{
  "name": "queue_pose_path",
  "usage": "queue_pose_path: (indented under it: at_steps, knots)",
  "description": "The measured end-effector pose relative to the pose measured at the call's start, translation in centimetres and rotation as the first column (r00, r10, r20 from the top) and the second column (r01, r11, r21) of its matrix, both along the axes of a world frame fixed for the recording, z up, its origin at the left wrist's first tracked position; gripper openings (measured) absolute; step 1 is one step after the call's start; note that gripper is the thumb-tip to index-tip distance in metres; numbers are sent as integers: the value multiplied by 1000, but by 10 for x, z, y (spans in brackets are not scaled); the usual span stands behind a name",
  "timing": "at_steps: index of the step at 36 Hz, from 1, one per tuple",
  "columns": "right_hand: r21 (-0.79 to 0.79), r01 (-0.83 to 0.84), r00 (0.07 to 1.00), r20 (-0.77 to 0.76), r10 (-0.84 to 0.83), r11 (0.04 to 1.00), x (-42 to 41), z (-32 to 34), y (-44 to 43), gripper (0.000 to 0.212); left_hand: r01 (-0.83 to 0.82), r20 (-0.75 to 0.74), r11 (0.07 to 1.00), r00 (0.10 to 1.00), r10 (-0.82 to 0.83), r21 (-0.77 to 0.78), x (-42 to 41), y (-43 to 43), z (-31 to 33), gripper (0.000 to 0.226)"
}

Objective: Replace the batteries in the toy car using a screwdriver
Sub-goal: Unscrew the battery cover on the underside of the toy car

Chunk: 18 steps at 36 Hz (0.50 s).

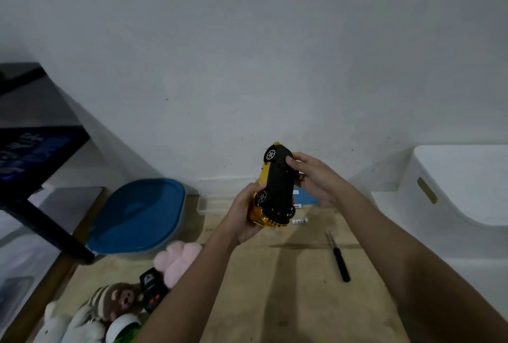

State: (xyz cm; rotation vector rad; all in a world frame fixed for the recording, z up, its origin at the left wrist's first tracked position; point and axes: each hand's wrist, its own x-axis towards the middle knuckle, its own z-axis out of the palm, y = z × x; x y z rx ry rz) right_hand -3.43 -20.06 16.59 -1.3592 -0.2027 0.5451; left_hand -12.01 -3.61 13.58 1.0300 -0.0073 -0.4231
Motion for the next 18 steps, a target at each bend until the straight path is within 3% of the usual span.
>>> queue_pose_path:
  at_steps: [8, 11, 15, 18]
  knots:
    - [-16, 52, 998, 29, -52, 998, 8, 22, -10, 7, -36, 58, 971, 998, 22, 237, 12, 0, 15, 61]
    - [-80, 121, 989, 91, -113, 989, 14, 22, -17, 6, -50, 165, 893, 986, -27, 448, 18, -1, 19, 52]
    - [-190, 215, 970, 159, -186, 958, 22, 19, -26, 10, -51, 282, 748, 941, -185, 662, 22, -6, 15, 96]
    - [-288, 253, 955, 230, -190, 924, 26, 19, -30, 13, -26, 323, 726, 906, -273, 687, 26, -14, 12, 103]
